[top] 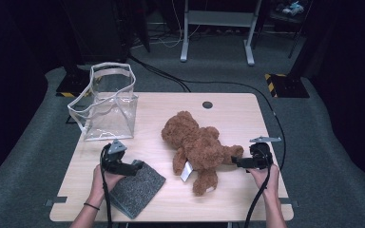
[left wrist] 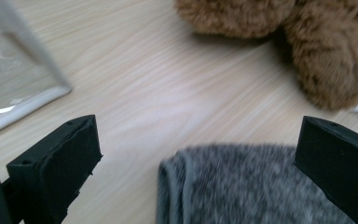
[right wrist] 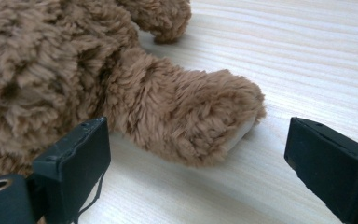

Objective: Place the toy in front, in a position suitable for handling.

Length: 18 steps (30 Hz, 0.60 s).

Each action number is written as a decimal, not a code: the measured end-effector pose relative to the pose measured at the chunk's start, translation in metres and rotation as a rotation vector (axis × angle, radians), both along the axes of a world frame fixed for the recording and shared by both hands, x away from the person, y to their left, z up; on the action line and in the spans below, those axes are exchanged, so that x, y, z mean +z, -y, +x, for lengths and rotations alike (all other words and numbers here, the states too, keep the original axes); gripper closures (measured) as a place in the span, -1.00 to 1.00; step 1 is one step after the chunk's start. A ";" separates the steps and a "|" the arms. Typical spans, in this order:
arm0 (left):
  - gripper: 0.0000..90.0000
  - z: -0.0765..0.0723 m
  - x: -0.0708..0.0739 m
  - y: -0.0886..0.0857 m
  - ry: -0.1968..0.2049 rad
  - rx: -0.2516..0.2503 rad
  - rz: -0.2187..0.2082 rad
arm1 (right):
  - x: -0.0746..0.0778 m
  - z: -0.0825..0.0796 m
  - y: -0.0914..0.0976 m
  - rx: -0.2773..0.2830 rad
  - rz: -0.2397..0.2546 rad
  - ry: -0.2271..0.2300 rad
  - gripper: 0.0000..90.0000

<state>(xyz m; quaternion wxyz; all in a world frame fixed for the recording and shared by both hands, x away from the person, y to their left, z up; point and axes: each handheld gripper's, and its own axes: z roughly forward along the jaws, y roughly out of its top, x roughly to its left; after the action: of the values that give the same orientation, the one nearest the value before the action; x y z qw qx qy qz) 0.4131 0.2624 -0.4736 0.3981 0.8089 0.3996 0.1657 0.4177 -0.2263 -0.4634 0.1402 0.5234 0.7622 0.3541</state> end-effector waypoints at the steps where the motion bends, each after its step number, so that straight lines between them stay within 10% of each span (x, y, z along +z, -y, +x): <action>1: -1.00 0.004 0.002 0.003 0.000 -0.014 0.001 | 0.000 0.001 -0.001 0.003 -0.002 0.003 -0.85; 18: -0.98 0.026 0.002 0.099 -0.083 -0.181 -0.032 | 0.002 0.023 -0.005 -0.041 0.013 -0.015 -0.81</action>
<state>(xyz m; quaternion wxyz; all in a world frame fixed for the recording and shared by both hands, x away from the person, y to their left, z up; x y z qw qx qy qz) 0.4389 0.1635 -0.4719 0.4075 0.8414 0.3437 0.0890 0.4409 -0.2214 -0.4617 0.1384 0.5423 0.7502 0.3520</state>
